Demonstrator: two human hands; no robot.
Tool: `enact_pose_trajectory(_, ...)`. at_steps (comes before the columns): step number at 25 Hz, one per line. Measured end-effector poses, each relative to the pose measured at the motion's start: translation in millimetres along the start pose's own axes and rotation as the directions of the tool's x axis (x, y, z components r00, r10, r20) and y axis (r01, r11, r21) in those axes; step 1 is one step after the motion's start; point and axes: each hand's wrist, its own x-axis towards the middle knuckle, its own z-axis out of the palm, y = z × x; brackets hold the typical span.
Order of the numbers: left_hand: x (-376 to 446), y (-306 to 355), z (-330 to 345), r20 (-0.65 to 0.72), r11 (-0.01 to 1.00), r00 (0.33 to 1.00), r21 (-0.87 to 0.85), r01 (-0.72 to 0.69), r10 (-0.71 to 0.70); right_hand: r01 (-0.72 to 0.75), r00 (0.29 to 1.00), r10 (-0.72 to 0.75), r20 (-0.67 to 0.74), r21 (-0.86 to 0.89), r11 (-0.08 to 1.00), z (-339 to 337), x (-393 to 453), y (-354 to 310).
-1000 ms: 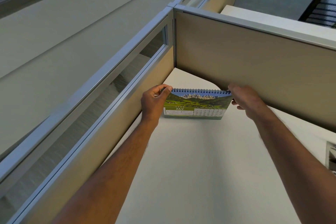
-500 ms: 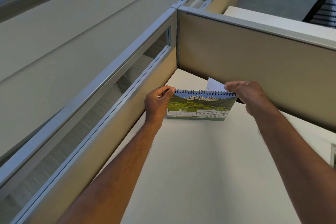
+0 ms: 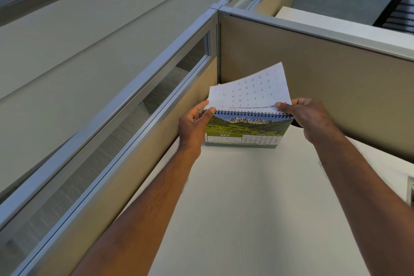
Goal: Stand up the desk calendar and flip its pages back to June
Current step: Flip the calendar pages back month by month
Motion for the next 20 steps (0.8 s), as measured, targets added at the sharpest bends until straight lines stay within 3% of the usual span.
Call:
enact_pose_trajectory(7, 2, 4, -2, 0.037, 0.998, 0.997, -0.005, 0.070, -0.070, 0.135, 0.991, -0.135, -0.004, 0.106, 0.985, -3, -9, 6)
enact_pose_trajectory(13, 3, 11, -3, 0.084, 0.988, 0.987, -0.054, 0.142, -0.137, 0.209, 0.970, -0.223, 0.098, 0.135, 0.969, -13, -13, 21)
enact_pose_trajectory(20, 1, 23, -3, 0.137, 0.973, 0.964, -0.001, 0.231, -0.229, 0.358, 0.881, -0.403, 0.248, 0.208, 0.910, -21, -17, 42)
